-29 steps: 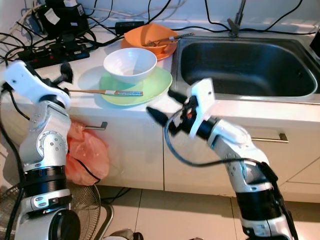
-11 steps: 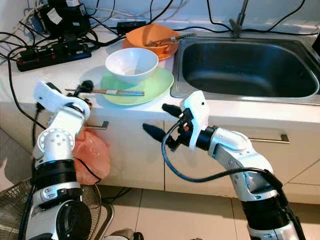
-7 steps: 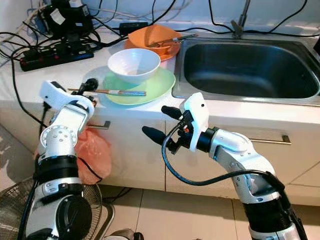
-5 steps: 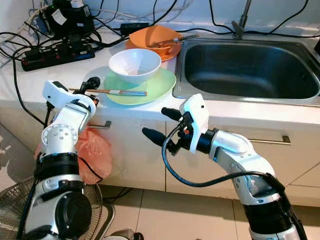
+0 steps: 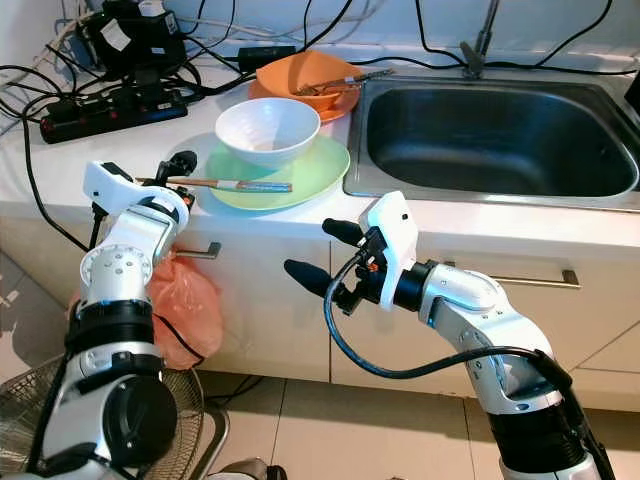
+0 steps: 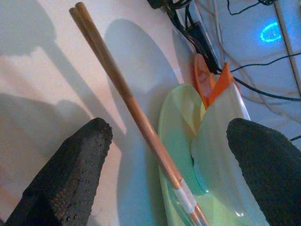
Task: Kitchen organization
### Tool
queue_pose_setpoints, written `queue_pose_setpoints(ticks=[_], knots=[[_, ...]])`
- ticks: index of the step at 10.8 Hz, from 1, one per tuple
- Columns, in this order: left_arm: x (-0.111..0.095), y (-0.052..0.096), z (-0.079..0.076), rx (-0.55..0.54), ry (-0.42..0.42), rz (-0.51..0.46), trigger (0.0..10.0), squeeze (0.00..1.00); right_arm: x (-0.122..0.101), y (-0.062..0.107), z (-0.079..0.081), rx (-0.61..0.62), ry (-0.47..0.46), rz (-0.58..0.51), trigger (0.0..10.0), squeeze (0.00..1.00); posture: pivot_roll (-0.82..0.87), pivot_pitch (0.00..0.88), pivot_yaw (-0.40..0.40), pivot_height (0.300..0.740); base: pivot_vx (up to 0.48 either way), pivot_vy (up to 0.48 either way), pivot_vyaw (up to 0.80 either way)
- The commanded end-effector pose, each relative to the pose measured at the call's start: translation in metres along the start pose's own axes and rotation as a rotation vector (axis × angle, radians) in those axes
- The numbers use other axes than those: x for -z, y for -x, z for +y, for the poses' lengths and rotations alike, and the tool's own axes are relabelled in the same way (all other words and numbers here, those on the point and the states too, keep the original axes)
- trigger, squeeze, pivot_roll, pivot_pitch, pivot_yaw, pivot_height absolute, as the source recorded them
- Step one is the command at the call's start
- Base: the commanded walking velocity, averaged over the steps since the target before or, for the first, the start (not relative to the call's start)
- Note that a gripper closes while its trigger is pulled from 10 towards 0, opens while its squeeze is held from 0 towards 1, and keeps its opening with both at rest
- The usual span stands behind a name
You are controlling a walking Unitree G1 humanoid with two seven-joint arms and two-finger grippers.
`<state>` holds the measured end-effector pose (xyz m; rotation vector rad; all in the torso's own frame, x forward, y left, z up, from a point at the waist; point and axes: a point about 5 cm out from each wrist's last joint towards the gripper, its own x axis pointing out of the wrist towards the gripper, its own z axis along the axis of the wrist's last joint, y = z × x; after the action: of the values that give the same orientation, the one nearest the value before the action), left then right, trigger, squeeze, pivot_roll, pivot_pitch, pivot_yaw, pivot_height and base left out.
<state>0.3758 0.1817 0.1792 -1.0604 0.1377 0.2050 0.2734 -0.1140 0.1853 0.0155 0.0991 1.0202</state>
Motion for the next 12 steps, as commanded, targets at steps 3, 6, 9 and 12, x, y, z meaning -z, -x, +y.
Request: queue_pose_setpoints(ticks=[3,6,9,12], knots=[[0.0054,-0.0060,0.0053,-0.019,0.000,0.041,10.0,0.00,-0.0017,0.0016,0.0046,-0.022,-0.013,-0.002,10.0,0.76,0.01,0.069,0.055,0.740,0.000,0.000,0.00],[0.0053,-0.0067,0.0081,-0.008,0.030,0.013,0.0,0.00,-0.0014,0.0038,0.0069,-0.027,-0.018,0.006,10.0,0.77,0.00,0.080,0.047,0.740,0.000,0.000,0.00],[0.0001,-0.0078,0.0078,-0.001,0.043,-0.003,0.0,0.00,-0.0012,0.0043,0.0072,-0.023,-0.022,0.009,10.0,0.76,0.00,0.086,0.048,0.740,0.000,0.000,0.00],[-0.0007,-0.0080,0.0078,0.004,0.059,-0.013,0.0,0.00,-0.0008,0.0043,0.0069,-0.018,-0.021,0.013,10.0,0.76,0.00,0.086,0.046,0.740,0.000,0.000,0.00]])
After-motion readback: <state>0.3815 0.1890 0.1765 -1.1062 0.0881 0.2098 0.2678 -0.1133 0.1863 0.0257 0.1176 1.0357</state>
